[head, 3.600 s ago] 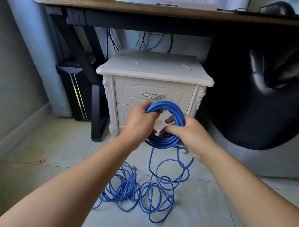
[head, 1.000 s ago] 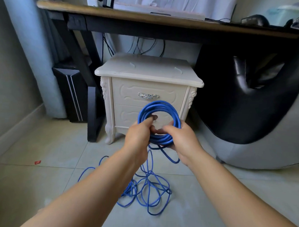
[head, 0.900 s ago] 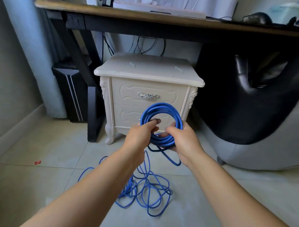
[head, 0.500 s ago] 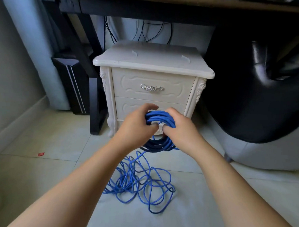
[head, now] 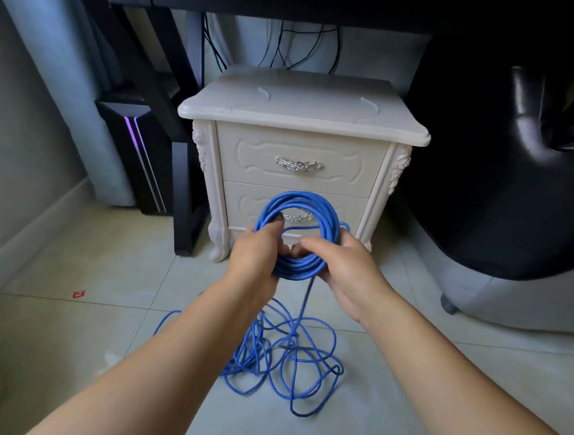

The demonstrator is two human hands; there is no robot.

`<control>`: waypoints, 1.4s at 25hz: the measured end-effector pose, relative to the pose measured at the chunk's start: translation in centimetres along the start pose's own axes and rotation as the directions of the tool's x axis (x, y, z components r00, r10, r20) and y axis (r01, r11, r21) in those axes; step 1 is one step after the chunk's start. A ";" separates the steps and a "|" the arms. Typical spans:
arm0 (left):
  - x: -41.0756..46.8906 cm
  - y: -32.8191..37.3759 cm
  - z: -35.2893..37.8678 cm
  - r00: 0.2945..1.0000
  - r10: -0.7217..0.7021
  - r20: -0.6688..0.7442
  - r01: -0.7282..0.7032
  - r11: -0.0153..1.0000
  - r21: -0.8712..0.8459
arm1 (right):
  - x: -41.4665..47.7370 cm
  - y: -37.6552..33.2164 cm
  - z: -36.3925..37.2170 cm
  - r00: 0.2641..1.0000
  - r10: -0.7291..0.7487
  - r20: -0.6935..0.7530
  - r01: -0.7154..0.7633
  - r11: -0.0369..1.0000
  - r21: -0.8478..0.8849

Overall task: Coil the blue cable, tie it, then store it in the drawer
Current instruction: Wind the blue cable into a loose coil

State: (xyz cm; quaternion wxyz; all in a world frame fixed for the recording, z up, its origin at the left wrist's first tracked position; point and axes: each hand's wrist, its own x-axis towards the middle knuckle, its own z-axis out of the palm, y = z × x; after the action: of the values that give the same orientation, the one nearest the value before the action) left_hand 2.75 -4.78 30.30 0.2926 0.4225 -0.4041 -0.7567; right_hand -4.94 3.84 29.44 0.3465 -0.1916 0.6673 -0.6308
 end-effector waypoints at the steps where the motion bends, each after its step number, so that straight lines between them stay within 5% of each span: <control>1: 0.0 -0.3 0.0 0.999 -0.026 0.046 0.026 1.000 0.013 | 0.2 0.2 0.1 0.998 -0.001 -0.067 0.002 1.000 0.006; 5: 0.1 0.0 -0.2 0.990 0.036 0.135 -0.065 0.973 0.223 | 0.6 -0.2 -0.3 0.983 -0.059 -0.175 0.050 0.997 -0.056; 8: 0.0 0.7 -1.1 0.971 0.144 0.191 -0.217 0.869 0.445 | 0.5 -1.2 -1.0 0.961 -0.228 -0.157 0.164 0.926 -0.340; 12: -0.3 1.2 -1.9 0.917 0.147 0.372 -0.302 0.864 0.403 | 0.2 -1.7 -2.2 0.967 -0.251 -0.043 0.180 0.792 -0.583; 18: -0.7 0.5 -1.9 0.772 0.328 0.545 -0.635 0.420 0.648 | -0.8 -1.6 -2.2 0.939 -0.308 0.153 0.276 0.410 -0.869; 20: -0.8 0.1 -1.8 0.755 0.321 0.572 -0.656 0.370 0.658 | -0.9 -1.4 -2.3 0.933 -0.335 0.133 0.271 0.410 -0.871; 23: -0.6 0.0 -1.6 0.809 0.310 0.499 -0.580 0.559 0.593 | -0.9 -1.5 -2.6 0.963 -0.269 -0.004 0.204 0.738 -0.644; 26: 0.0 0.2 -1.6 0.906 0.299 0.299 -0.410 0.794 0.448 | -1.3 -1.6 -2.2 1.000 -0.011 0.017 0.015 0.966 -0.260; 30: -0.2 0.2 -1.3 0.974 0.173 0.142 -0.203 0.953 0.226 | -1.6 -0.8 -0.9 0.980 0.148 0.133 -0.142 0.988 -0.054; 35: -0.2 0.3 -1.1 0.977 0.120 0.174 -0.151 0.973 0.176 | -1.0 -1.4 -0.6 0.996 -0.010 -0.086 0.003 0.997 -0.083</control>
State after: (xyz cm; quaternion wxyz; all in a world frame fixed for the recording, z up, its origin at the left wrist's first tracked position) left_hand 3.83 -5.14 30.34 0.2684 0.3568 -0.5243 -0.7251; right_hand -4.94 4.74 30.96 0.3068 -0.1804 0.7068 -0.6114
